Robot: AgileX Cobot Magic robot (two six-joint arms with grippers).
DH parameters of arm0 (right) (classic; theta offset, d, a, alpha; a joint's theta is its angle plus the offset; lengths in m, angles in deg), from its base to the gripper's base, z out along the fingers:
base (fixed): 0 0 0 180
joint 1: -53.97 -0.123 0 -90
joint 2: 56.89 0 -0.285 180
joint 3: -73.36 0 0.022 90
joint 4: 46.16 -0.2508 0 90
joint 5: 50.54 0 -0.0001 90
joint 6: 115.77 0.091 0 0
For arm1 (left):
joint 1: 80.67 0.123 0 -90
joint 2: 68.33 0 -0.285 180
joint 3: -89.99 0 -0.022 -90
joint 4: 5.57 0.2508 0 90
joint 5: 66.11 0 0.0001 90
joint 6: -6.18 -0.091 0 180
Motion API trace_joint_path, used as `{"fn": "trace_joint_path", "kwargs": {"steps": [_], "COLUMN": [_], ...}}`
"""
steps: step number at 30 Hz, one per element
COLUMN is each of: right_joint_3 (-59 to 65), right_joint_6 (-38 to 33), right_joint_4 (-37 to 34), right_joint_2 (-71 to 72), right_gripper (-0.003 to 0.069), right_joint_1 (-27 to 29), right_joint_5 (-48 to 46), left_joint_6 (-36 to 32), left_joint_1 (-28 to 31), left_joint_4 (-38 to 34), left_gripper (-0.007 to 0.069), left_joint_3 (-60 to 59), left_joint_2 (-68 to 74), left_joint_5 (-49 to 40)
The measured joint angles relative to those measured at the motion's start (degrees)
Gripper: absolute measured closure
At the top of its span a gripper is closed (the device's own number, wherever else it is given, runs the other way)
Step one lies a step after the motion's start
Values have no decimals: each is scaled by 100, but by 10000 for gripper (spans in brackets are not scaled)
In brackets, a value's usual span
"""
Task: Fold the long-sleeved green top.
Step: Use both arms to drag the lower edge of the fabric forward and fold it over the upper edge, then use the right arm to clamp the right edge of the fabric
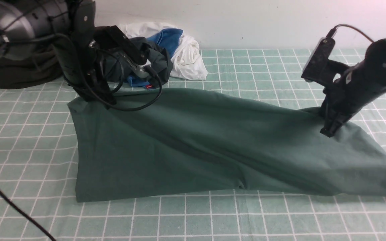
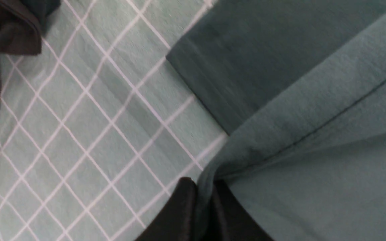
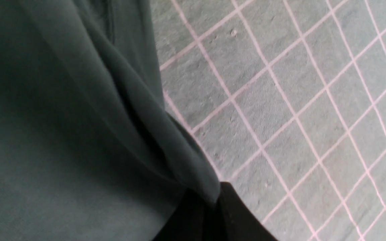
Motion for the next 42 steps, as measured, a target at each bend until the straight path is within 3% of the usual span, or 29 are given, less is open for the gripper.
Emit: {"fn": "trace_joint_path", "kwargs": {"steps": [6, 9, 12, 17, 20, 23, 29, 36, 42], "right_joint_3": [-565, -777, -1030, -1078, -960, -386, 1033, 1590, 964], "right_joint_6": [828, 1940, 3178, 3979, 4002, 3922, 3977, 4192, 4227], "right_joint_4": [353, 844, 1349, 1324, 715, 105, -160, -127, -135], "right_joint_2": [-714, -805, -683, -273, 118, 578, 968, 328, -273], "right_gripper": [569, 465, 365, 311, 305, 304, 304, 304, 302], "right_joint_1": [31, 31, 33, 44, 156, 259, 313, 1065, 1904], "right_joint_5": [340, 425, 155, -714, -1327, -1354, -858, -28, -236], "left_joint_6": [0, 82, 611, 1425, 1553, 1381, 1074, 1065, 1146], "left_joint_1": [17, 51, 112, 117, 22, -118, -305, -232, 28], "left_joint_4": [102, 120, 134, 33, -424, -992, -1563, -1479, -1680], "left_gripper": [517, 396, 274, 188, 224, 353, 601, 628, 628], "left_joint_3": [1021, 1253, 1456, 1792, 1772, 1468, 179, -1258, -1637], "left_joint_2": [1091, 1363, 1425, 1340, 1148, 1005, 804, 622, 428], "left_joint_5": [206, 465, 393, -440, -979, -1022, -1024, -690, -277]}}
